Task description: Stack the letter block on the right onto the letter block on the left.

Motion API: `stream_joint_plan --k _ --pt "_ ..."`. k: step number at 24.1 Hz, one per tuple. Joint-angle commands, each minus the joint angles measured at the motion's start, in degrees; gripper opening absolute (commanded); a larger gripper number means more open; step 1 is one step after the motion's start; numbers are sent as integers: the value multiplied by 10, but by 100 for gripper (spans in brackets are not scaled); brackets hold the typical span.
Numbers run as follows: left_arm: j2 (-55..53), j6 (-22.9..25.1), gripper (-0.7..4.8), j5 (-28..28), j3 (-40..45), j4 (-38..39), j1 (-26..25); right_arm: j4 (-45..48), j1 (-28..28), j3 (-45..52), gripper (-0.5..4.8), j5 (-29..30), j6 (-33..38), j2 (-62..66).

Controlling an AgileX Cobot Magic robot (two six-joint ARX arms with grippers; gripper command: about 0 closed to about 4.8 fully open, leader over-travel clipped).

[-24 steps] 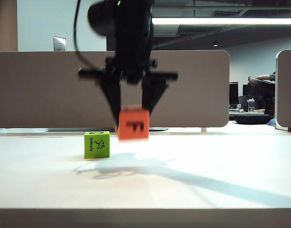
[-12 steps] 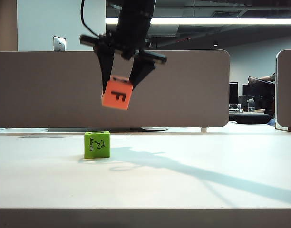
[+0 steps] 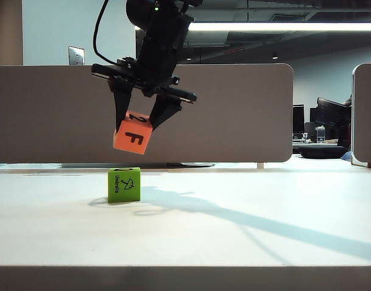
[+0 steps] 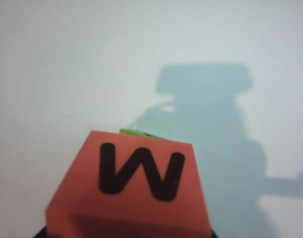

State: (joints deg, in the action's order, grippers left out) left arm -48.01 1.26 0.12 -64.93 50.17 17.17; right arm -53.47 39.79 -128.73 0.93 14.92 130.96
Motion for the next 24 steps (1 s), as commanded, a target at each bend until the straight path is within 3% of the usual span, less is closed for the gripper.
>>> stream_joint_plan --k 1,9,14,17,21,24 --pt "1 5 -6 -2 -2 -4 0 23 0 -2 238 5 -2 3" --pt "1 17 -6 -6 -3 -3 0 24 0 -1 243 7 -11 25" --pt "1 18 -6 -6 -2 -3 0 24 0 -1 315 7 -13 26" --pt "1 18 -6 -6 -2 -3 0 24 0 -1 317 7 -13 26" --pt "1 18 -6 -6 -3 -3 0 24 0 -1 376 16 -13 26" --pt "1 18 -6 -6 -3 -3 0 27 0 -2 382 31 -13 26"
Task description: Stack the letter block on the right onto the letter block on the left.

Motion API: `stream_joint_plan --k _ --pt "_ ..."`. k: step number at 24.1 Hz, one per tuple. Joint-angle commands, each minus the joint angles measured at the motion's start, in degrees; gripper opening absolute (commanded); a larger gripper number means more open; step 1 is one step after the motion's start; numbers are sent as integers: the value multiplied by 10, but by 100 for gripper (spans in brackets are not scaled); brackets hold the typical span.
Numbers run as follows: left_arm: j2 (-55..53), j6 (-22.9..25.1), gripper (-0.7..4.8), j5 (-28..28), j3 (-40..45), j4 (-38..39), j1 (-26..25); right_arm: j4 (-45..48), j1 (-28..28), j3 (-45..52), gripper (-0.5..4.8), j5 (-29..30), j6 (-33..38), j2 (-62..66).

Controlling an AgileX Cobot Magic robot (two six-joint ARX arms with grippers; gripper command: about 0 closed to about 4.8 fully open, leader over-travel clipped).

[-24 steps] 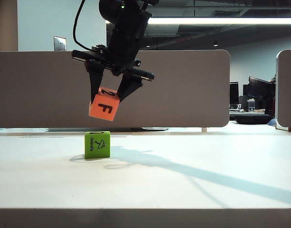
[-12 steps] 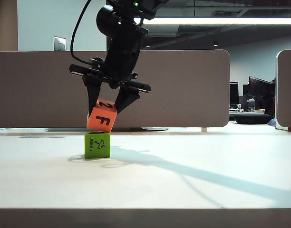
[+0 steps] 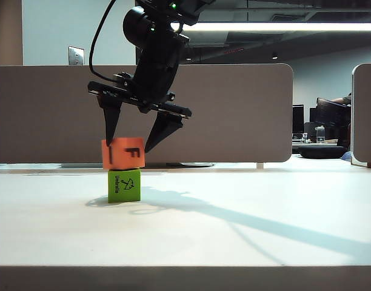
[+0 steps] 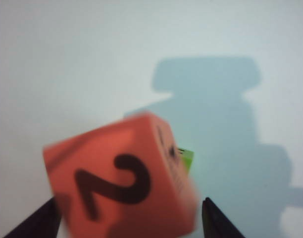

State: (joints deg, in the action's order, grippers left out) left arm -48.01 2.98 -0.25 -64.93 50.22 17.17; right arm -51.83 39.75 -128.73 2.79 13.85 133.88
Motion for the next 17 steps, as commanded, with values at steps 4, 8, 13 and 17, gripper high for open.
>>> stream_joint_plan --k 4,8,13,17 --pt "1 0 -6 -2 -3 -1 0 10 0 -10 382 12 -2 -5" --pt "1 0 -6 -2 -3 0 0 -27 -2 -60 382 -2 -7 -6" --pt "1 0 -5 -2 -3 0 0 -123 -3 -137 382 -63 -72 -6" --pt "1 1 -5 -2 -3 3 0 -197 -3 -187 382 -87 -85 -24"
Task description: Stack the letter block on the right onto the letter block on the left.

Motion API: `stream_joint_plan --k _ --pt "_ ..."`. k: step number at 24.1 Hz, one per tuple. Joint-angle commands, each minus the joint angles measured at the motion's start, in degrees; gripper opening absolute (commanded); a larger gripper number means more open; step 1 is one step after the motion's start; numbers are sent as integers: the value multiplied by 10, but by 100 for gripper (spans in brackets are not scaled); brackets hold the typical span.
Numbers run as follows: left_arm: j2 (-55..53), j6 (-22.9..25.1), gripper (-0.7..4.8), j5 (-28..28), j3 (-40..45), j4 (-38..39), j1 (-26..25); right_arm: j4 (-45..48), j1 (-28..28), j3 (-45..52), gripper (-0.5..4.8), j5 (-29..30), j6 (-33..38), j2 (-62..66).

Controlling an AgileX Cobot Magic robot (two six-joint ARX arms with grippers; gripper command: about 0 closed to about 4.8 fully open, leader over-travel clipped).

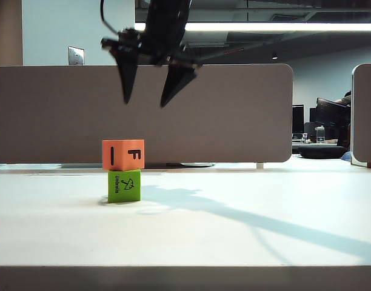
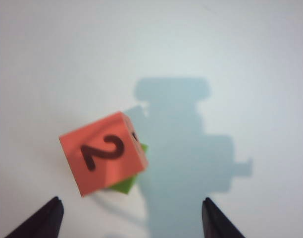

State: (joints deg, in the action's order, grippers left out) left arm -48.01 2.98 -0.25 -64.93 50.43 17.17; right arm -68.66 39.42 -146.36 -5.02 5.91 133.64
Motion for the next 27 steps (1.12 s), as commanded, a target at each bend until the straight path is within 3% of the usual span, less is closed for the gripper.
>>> stream_joint_plan --k 1,5,11,16,21,27 --pt "1 1 -5 -2 -3 2 0 -32 -2 -10 381 -10 -6 -37" --pt "1 17 -5 -2 -2 11 0 -44 -3 -10 377 -22 -5 -112" --pt "2 30 -6 14 -3 18 0 -107 -2 -10 376 -106 -1 -250" --pt "18 27 -6 15 -3 13 43 -110 1 20 373 -116 1 -399" --pt "31 26 -6 13 -2 23 78 -110 9 121 364 -130 5 -528" --pt "48 24 -6 19 -2 40 83 -108 8 354 363 -131 25 -704"
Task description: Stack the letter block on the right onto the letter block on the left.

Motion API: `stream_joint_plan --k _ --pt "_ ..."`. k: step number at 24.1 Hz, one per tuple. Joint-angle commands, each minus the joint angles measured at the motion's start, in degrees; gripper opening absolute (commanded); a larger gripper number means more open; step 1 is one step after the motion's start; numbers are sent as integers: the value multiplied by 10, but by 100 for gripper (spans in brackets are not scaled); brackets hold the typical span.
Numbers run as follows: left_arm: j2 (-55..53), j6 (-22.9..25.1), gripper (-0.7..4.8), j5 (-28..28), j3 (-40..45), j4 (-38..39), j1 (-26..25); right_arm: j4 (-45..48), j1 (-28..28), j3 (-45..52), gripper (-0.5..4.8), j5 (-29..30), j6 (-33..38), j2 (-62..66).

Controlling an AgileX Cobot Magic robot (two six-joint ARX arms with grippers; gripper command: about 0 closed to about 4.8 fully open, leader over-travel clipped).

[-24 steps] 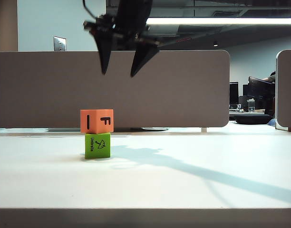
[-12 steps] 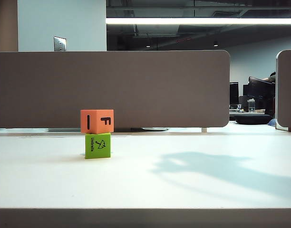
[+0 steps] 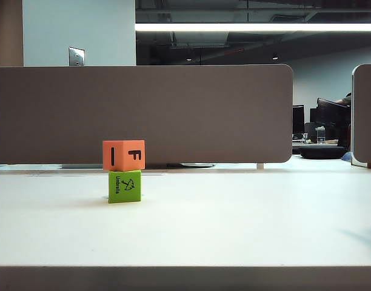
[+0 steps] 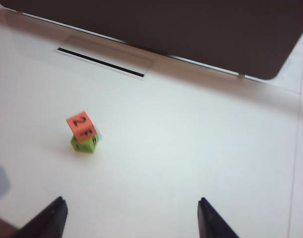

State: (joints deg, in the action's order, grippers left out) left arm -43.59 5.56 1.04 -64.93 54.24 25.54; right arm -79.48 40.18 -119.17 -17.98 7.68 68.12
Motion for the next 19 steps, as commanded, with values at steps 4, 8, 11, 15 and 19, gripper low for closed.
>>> stream_joint_plan --k 4,8,11,15,19 --pt "7 -31 -6 10 3 -5 0 73 0 344 257 -3 -20 -185" --pt "35 -29 -5 32 67 -41 0 249 0 559 94 -1 -63 -280" --pt "71 -26 -5 44 137 -95 0 367 0 654 -1 -5 -65 -310" --pt "75 -39 -5 43 185 -119 -1 394 0 709 -1 -1 -36 -309" --pt "87 -49 -6 43 244 -201 0 473 1 763 -1 5 -61 -325"
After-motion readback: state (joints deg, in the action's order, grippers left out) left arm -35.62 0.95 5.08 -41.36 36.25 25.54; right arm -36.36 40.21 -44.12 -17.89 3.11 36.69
